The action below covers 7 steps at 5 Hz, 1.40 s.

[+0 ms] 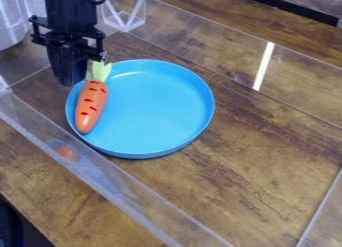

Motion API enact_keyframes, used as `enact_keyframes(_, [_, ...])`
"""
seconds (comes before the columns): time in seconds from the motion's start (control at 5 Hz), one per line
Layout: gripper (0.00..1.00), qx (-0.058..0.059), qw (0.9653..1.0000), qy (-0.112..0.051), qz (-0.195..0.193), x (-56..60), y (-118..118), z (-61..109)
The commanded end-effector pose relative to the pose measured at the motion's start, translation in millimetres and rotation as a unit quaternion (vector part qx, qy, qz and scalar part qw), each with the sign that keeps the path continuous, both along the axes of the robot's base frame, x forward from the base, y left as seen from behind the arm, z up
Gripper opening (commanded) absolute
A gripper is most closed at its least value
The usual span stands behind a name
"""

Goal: Remove the carrot from inside the blue tray and put it on the table

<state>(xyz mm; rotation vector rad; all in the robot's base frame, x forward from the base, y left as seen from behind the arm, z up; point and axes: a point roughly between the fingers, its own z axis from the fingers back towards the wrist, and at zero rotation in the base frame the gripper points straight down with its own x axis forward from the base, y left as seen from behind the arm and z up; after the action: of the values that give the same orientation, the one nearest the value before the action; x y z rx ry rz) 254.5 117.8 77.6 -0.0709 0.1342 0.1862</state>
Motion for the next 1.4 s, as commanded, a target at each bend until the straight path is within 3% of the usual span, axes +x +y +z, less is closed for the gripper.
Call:
enact_keyframes(0.0, [1.00,0.023,0.9990,-0.039,-0.005,10.9,4.2,18.6])
enact_keyframes(1.2, [1.00,0.016,0.9988,-0.045,-0.011,26.1,7.2,-13.6])
